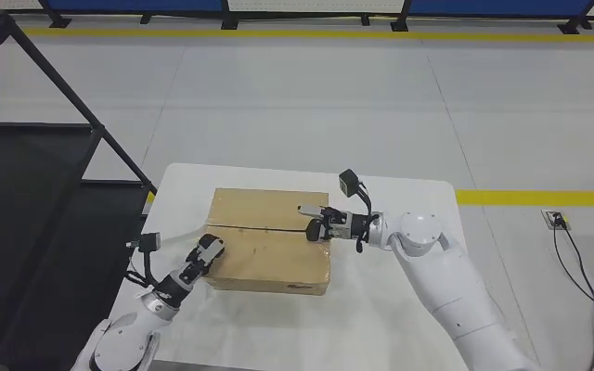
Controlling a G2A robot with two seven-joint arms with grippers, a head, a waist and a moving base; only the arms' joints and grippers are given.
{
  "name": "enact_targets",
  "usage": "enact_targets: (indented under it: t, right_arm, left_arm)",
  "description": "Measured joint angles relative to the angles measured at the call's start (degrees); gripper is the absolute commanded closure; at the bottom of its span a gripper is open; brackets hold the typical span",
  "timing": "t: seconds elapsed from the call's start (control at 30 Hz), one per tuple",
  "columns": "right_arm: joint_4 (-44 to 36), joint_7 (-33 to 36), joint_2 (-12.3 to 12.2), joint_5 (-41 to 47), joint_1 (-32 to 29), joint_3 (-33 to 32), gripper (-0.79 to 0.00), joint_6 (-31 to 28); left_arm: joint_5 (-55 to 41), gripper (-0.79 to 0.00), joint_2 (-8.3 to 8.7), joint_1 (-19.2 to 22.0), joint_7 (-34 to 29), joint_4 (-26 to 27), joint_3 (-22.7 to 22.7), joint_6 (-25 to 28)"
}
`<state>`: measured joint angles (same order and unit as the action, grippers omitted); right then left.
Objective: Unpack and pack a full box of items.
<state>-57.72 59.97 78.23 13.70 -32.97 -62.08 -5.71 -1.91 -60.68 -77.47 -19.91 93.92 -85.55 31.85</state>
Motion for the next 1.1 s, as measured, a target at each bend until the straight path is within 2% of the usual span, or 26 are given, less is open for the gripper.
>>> enact_targets:
  t: [0.17,0.3,0.4,0.7,0.9,1.1]
  right_arm:
    - [-1.3,-1.4,-0.4,-0.9,-1.4,-0.5,-0.785,-0.7]
    - [-1.9,-1.3,-0.6,-0.4,-2.5,-0.9,-0.785,-2.4]
    - [-1.9,-1.3,-0.6,-0.4,-2.5,-1.0,-0.785,-2.6]
    - [-1.9,-1.3,-0.6,-0.4,-2.5,-0.9,-0.785,-2.5]
    - [-1.9,-1.3,-0.6,-0.4,-2.5,-0.9,-0.785,-2.5]
    - [-1.9,-1.3,-0.6,-0.4,-2.5,-0.9,-0.785,-2.5]
  left_arm:
    - [-5.2,-0.785,0.55,-4.6,0.9,1.5,-7.0,2.1]
    - [-8.1,-0.785,0.97,-7.7,0.1,-0.7,-12.2,2.8]
    - [-7.3,-0.785,1.32,-9.1,-3.0,-2.2,-14.6,4.5]
    - [-7.5,-0.785,1.25,-8.9,-2.3,-2.4,-14.3,3.9]
    - [-12.0,-0.785,0.44,-4.5,0.8,-8.8,-10.1,-7.8]
    - [-14.2,-0.785,-0.12,0.4,-2.7,-16.1,-6.0,-12.8]
